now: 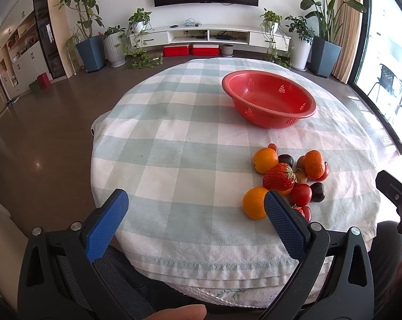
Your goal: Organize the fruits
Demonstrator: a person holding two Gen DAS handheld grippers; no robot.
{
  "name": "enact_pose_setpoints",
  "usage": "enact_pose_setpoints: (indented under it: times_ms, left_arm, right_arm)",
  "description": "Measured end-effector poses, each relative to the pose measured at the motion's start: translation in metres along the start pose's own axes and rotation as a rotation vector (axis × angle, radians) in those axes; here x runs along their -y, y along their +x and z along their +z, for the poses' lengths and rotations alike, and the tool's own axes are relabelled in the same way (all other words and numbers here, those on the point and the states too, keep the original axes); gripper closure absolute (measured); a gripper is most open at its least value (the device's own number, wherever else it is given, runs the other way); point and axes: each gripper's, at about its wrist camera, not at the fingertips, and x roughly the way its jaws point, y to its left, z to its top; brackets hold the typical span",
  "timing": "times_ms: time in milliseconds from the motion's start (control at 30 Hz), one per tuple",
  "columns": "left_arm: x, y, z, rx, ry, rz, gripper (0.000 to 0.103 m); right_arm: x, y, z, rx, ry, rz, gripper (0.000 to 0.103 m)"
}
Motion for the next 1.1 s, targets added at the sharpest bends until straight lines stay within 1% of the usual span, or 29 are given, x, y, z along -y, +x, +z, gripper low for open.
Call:
enact_pose_setpoints:
  times_ms: [233, 267, 700, 833, 867, 1100]
  left_arm:
    - [-0.0016, -0.0003, -0.0004, 0.01, -0.005, -0.003, 0.0]
    - [-0.0003, 0.0001, -0.0002, -0.004, -0.001, 0.001, 0.0]
    - [-0.0006, 0.0006, -0.0013, -0.004, 0.005, 0.004, 0.0]
    - [-0.0006, 0.0008, -0.002, -0.008, 0.006, 0.005, 0.0]
    - [0.0005, 0.0017, -0.0025, -0.028, 0.011, 0.01, 0.0]
    - [0.001, 0.0022, -0.0034, -0.03, 0.011, 0.007, 0.0]
  right_arm:
    - [0.001, 0.0002, -0.0009, -0.001, 0.004, -0.002, 0.0]
    - [0.0011, 0.0002, -0.0009, -0.001, 0.004, -0.003, 0.0]
    - [0.0028, -0.0016, -0.0016, 0.003, 0.013, -0.003, 0.0]
    - [0.0024, -0.0033, -0.0027, -0.003, 0.02, -0.004, 0.0]
    - [0.0026, -0.0031, -0.0028, -0.003, 0.02, -0.005, 0.0]
    - [0.0031, -0.004, -0.0036, -0.005, 0.024, -0.005, 0.0]
